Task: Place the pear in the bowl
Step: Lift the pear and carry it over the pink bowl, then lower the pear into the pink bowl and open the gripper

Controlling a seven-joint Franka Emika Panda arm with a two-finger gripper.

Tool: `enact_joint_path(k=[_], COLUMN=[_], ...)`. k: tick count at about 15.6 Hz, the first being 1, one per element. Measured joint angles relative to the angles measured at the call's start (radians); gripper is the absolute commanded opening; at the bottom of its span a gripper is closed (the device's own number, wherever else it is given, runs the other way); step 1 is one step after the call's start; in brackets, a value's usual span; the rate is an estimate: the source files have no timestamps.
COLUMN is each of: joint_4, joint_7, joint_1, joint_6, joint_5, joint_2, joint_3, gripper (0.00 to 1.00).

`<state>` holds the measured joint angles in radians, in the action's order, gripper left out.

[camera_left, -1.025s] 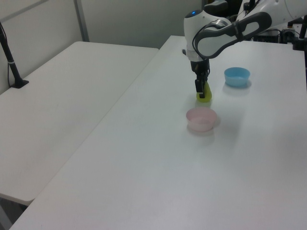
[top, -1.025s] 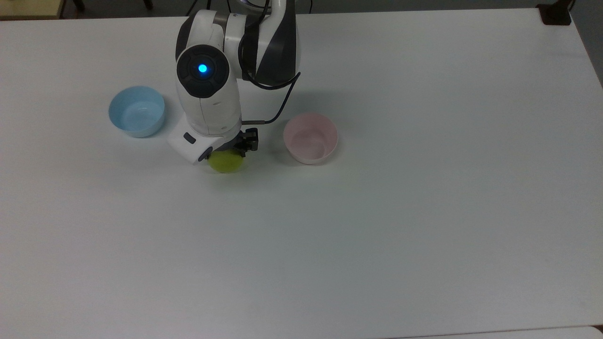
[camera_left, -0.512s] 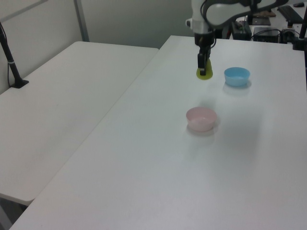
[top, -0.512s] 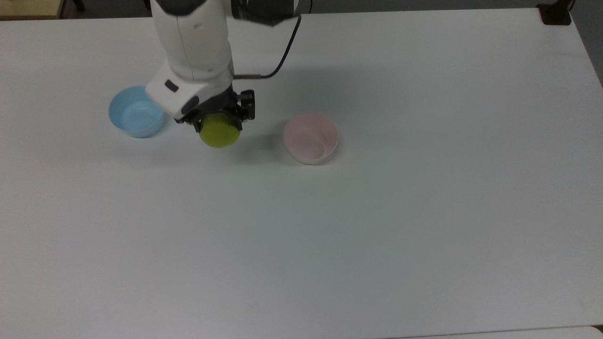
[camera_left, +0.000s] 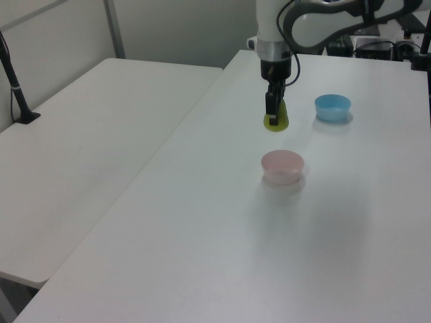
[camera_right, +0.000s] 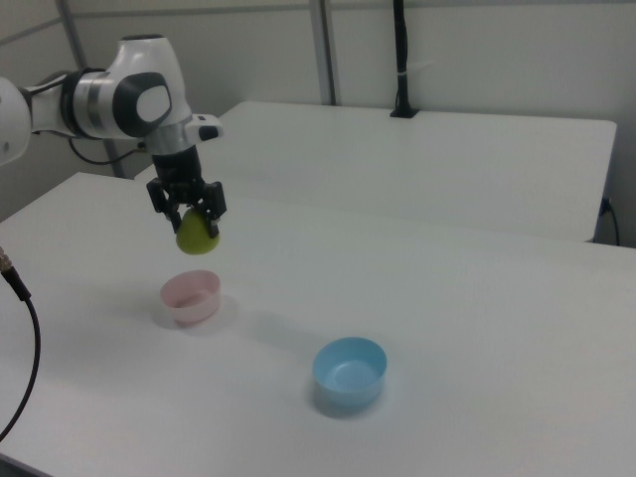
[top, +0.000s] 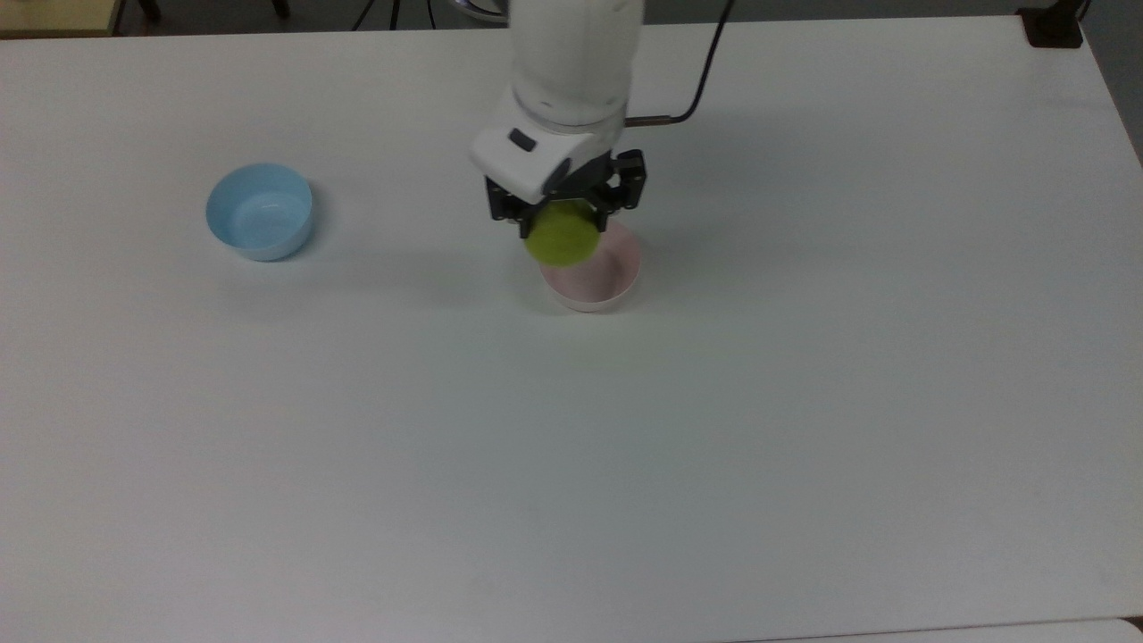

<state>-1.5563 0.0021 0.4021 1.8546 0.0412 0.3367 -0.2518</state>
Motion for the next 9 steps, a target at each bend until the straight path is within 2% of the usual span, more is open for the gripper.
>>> enact_joint_path(k=[2,5,7,9], joint_4=[-0.006,-0.015,-0.025,-0.026], joint_7=[0.009,0.009,0.009,0.009], joint_1=[0.024,0.027,0.031,0.042], joint_6=[0.0,0.0,0.0,0.008], joint_5=[0.0,0.0,0.0,0.0], joint_2=[0.012,0.054,0.094,0.135], joint_3=[0.002,0.016,0.019,0.02], gripper=[0.33,0.4,0.52,0.73])
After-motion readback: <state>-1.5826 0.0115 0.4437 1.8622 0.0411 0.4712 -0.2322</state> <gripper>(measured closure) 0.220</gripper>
